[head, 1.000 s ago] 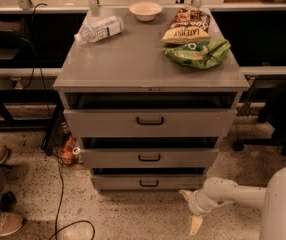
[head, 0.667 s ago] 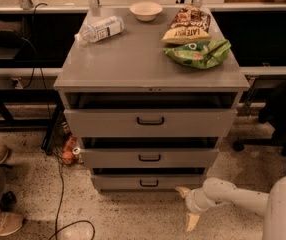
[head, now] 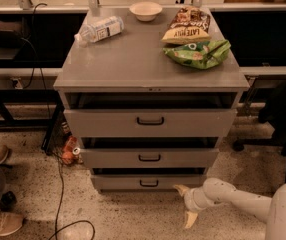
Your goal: Open bottom drawer
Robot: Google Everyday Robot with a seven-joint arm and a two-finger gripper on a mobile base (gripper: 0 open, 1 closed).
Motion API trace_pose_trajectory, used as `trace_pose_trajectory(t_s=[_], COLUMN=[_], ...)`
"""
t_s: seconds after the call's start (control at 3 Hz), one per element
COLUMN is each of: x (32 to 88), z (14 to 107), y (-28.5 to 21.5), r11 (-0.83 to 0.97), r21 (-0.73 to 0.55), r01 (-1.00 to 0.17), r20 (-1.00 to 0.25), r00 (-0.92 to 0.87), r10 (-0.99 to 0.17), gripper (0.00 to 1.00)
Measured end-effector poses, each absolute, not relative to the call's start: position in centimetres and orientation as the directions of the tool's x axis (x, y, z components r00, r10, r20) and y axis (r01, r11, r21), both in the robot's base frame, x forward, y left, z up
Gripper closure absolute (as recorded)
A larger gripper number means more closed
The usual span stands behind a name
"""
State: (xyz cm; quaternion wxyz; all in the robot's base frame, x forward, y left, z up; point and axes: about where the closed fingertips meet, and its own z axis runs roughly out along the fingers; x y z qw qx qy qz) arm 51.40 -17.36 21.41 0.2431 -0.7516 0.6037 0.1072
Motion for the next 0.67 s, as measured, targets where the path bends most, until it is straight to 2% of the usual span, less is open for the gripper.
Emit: trace_pose_trajectory(t_s=[0.67], x=[54.9], z=[20.8], y=[-19.0], r11=[-0.155], r21=[-0.375], r01=[-0.914], r20=[-0.321], r00=[0.285], r10=[-0.903], gripper=[0.0])
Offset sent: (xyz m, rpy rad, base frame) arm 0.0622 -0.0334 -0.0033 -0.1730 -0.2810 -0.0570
